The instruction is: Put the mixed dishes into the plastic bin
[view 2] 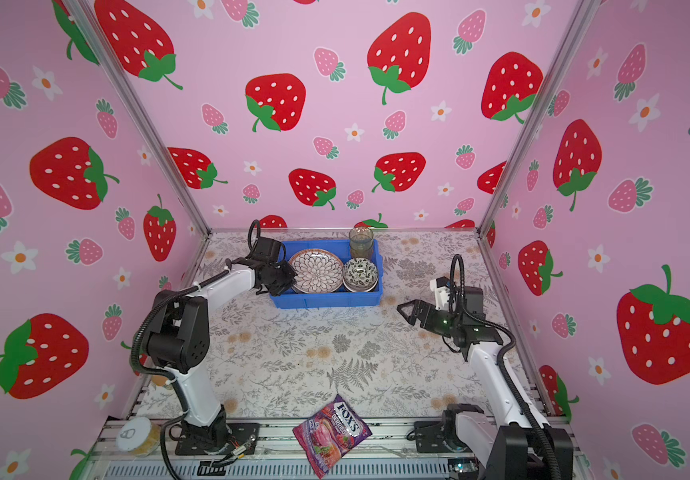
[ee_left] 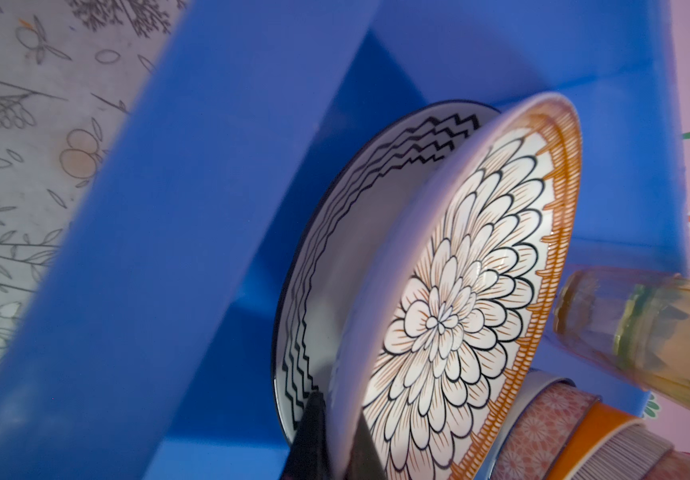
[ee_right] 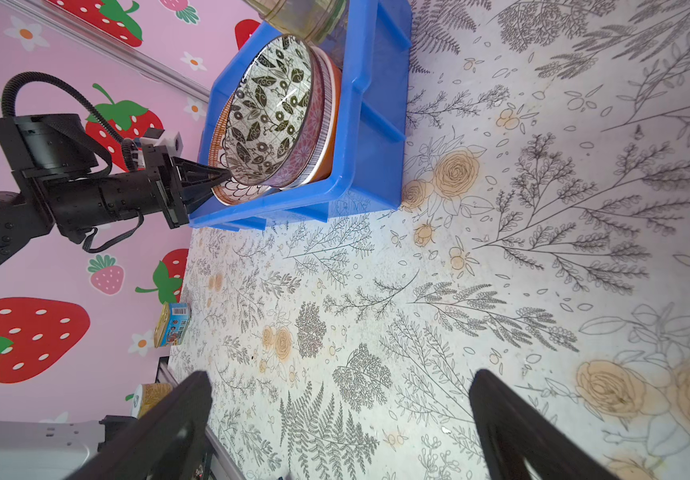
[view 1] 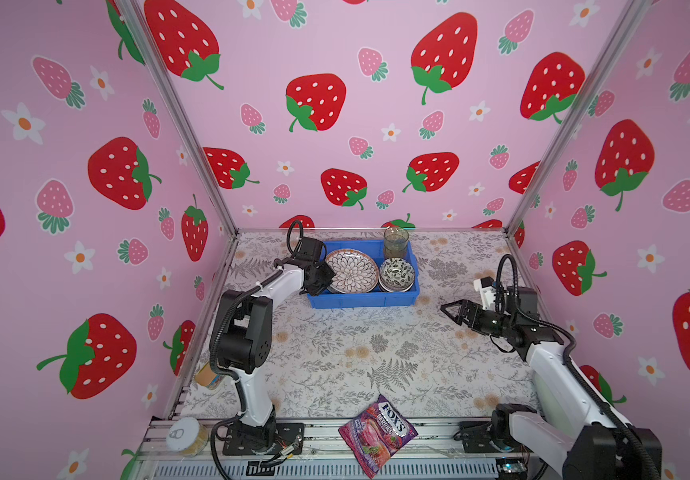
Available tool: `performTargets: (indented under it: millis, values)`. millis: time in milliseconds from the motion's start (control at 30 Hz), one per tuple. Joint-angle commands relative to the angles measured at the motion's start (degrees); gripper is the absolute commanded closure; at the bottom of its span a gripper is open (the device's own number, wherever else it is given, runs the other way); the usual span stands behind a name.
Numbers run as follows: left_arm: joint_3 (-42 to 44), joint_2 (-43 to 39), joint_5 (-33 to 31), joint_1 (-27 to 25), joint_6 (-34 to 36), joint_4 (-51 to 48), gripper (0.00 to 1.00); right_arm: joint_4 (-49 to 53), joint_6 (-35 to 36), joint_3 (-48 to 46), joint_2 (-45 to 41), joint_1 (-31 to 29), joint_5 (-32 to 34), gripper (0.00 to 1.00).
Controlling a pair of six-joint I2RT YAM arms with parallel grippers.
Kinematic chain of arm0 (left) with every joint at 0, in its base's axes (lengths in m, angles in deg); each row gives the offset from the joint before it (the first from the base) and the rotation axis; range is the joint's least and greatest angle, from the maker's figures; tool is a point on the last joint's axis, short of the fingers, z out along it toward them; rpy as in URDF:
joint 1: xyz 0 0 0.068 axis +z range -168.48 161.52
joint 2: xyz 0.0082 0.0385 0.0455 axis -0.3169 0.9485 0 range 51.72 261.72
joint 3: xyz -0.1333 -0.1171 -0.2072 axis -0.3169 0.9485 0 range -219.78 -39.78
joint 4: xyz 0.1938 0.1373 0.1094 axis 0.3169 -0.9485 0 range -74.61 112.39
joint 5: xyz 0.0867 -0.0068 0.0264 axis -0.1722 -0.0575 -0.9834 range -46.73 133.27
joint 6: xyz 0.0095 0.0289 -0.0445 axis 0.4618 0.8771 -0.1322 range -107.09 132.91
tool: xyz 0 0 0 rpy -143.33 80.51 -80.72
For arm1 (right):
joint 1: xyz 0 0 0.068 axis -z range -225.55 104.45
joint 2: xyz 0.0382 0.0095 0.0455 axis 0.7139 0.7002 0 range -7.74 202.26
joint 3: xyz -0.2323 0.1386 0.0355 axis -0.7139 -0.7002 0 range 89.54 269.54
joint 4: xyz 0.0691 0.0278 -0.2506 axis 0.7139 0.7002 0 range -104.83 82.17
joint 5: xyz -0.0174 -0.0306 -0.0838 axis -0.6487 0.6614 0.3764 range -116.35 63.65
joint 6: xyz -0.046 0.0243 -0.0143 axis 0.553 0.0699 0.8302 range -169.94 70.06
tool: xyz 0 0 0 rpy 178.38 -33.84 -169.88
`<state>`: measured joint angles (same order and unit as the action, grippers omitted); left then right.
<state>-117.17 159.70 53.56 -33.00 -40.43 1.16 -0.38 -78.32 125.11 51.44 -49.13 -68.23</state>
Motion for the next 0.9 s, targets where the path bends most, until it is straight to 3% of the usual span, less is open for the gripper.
performTargets:
  millis: [0,333,867]
  values:
    - [-1.6,-0.5,2.8,-0.5,0.3,3.2,0.92,0.6,1.6,-1.0,-0.2,0.4,-1.0,0.01]
    - [-1.6,-0.3,1.2,-0.5,1.4,0.7,0.69,0.3,1.8,-1.0,0.1,0.5,-1.0,0.01]
    - [-5.8,-1.1,-5.8,-1.5,5.1,-8.5,0.51,-0.2,1.8,-1.0,0.7,0.5,-1.5,0.01]
